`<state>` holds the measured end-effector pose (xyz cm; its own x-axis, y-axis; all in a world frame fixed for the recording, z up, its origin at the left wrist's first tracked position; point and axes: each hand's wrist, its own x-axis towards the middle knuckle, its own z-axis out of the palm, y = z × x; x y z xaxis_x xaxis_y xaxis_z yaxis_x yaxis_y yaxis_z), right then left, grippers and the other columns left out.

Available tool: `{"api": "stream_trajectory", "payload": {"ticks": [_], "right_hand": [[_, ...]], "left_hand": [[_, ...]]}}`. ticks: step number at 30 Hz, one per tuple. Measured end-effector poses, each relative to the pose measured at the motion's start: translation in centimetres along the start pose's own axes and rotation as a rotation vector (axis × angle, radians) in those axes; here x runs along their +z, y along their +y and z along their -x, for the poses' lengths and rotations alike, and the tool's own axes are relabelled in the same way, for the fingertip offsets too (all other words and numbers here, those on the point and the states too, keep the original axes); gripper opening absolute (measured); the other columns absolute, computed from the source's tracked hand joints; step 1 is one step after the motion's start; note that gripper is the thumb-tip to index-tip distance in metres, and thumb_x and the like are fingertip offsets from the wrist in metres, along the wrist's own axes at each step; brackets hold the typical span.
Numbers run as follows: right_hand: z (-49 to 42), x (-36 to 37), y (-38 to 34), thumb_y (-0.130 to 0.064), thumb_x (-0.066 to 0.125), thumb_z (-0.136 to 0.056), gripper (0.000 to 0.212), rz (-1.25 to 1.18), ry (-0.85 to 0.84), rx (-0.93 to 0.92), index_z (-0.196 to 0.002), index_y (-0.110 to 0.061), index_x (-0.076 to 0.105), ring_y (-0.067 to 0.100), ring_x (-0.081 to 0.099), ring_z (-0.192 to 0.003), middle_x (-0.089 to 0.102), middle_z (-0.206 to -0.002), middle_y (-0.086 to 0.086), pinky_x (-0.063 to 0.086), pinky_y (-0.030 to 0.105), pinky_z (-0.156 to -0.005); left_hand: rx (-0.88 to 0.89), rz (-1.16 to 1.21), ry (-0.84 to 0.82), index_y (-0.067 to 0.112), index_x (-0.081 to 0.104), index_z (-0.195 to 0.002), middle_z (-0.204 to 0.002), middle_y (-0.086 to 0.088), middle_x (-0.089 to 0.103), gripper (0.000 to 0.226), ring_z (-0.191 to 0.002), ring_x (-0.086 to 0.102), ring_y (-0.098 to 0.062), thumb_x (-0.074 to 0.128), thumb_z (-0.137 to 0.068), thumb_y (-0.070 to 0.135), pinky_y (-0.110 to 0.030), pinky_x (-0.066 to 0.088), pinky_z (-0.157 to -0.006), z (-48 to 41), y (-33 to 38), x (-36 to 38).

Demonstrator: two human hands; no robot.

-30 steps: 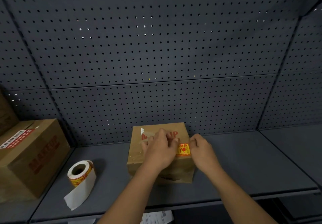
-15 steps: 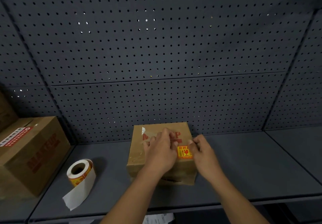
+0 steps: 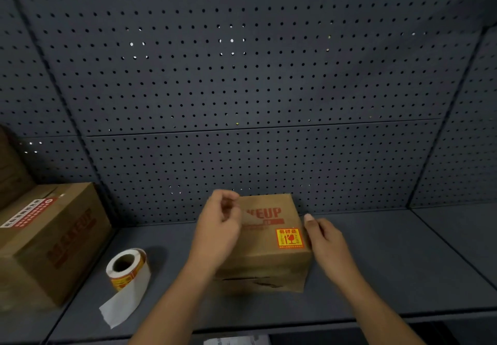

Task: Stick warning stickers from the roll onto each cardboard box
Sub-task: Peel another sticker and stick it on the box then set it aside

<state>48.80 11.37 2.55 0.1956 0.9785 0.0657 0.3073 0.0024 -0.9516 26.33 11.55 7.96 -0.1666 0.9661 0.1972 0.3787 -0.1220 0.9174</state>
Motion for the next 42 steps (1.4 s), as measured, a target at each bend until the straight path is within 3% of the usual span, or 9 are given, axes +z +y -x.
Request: {"api": "stream_trajectory", "payload": {"ticks": [4,8,12,21,26,30,33,37,42], "right_hand": [[-0.4,-0.4,-0.6,-0.054,0.053,-0.101,0.034,0.022,-0.073,0.035,-0.101,-0.024,0.067,0.012,0.069,-0.093,0.074,-0.098,-0.005,0.053,0.032,-0.080],[-0.2,0.0,-1.0,-0.056,0.056,-0.099,0.034,0.027,-0.135,0.038,-0.114,-0.026,0.064,0.007,0.067,-0.102,0.072,-0.110,-0.009,0.050,0.027,-0.079],[0.2,0.4,-0.7,-0.060,0.056,-0.097,0.047,-0.022,-0.169,0.069,-0.130,-0.027,0.060,0.005,0.065,-0.109,0.069,-0.119,-0.011,0.050,0.024,-0.082],[0.6,0.1,-0.6,-0.067,0.054,-0.094,0.052,-0.085,-0.280,0.115,-0.131,-0.031,0.062,0.002,0.065,-0.111,0.071,-0.120,-0.014,0.046,0.019,-0.083],[0.7,-0.1,-0.7,-0.057,0.060,-0.097,0.037,-0.127,-0.336,0.120,-0.121,-0.031,0.070,-0.005,0.071,-0.098,0.078,-0.108,-0.019,0.049,0.019,-0.085],[0.7,-0.3,-0.8,-0.052,0.063,-0.097,0.037,-0.133,-0.320,0.067,-0.126,-0.030,0.069,0.000,0.071,-0.105,0.077,-0.114,-0.017,0.053,0.027,-0.095],[0.8,-0.5,-0.8,-0.045,0.066,-0.097,0.037,-0.173,-0.313,0.021,-0.131,-0.029,0.065,0.004,0.072,-0.109,0.077,-0.117,-0.015,0.054,0.032,-0.100],[1.1,-0.7,-0.2,-0.036,0.069,-0.096,0.044,-0.191,-0.328,-0.051,-0.137,-0.035,0.054,0.004,0.068,-0.119,0.072,-0.127,-0.018,0.055,0.035,-0.103],[1.6,-0.7,1.6,-0.024,0.076,-0.093,0.072,-0.142,-0.323,-0.098,-0.152,-0.035,0.036,0.003,0.056,-0.135,0.061,-0.143,-0.021,0.046,0.036,-0.114]], "left_hand": [[-0.075,-0.281,0.022,0.037,0.054,-0.121,-0.120,0.015,0.049,0.023,-0.119,0.056,-0.018,0.059,-0.099,0.042,-0.047,0.050,-0.103,-0.7,-2.5,-2.8],[-0.229,-0.213,-0.088,0.022,0.042,-0.147,-0.143,0.000,0.045,0.049,-0.121,0.049,-0.017,0.055,-0.103,0.042,-0.036,0.044,-0.100,0.0,-3.7,-3.3],[-0.331,-0.056,-0.184,0.019,0.038,-0.150,-0.126,0.006,0.053,0.050,-0.113,0.051,-0.014,0.050,-0.107,0.041,-0.030,0.039,-0.095,1.3,-4.0,-2.8],[-0.409,0.086,-0.233,0.027,0.039,-0.153,-0.128,0.006,0.056,0.069,-0.118,0.053,-0.019,0.049,-0.097,0.066,-0.041,0.044,-0.109,1.2,-5.0,-2.8],[-0.392,0.123,-0.253,0.026,0.043,-0.146,-0.124,0.010,0.059,0.067,-0.119,0.057,-0.019,0.056,-0.094,0.066,-0.045,0.046,-0.111,0.9,-5.8,-3.1],[-0.344,0.224,-0.238,0.029,0.047,-0.137,-0.121,0.013,0.062,0.050,-0.108,0.059,-0.007,0.059,-0.097,0.057,-0.032,0.047,-0.094,1.5,-5.4,-2.8],[-0.308,0.299,-0.227,0.029,0.048,-0.142,-0.125,0.011,0.067,0.051,-0.111,0.063,-0.006,0.064,-0.097,0.048,-0.023,0.049,-0.085,2.0,-5.2,-2.5],[-0.248,0.318,-0.241,0.030,0.048,-0.146,-0.126,0.012,0.073,0.055,-0.113,0.069,-0.003,0.070,-0.096,0.034,-0.025,0.054,-0.096,2.4,-6.1,-2.8],[-0.161,0.263,-0.214,0.031,0.041,-0.155,-0.138,0.009,0.067,0.066,-0.131,0.061,-0.011,0.070,-0.097,0.014,-0.049,0.045,-0.116,3.0,-8.5,-2.7]]}}
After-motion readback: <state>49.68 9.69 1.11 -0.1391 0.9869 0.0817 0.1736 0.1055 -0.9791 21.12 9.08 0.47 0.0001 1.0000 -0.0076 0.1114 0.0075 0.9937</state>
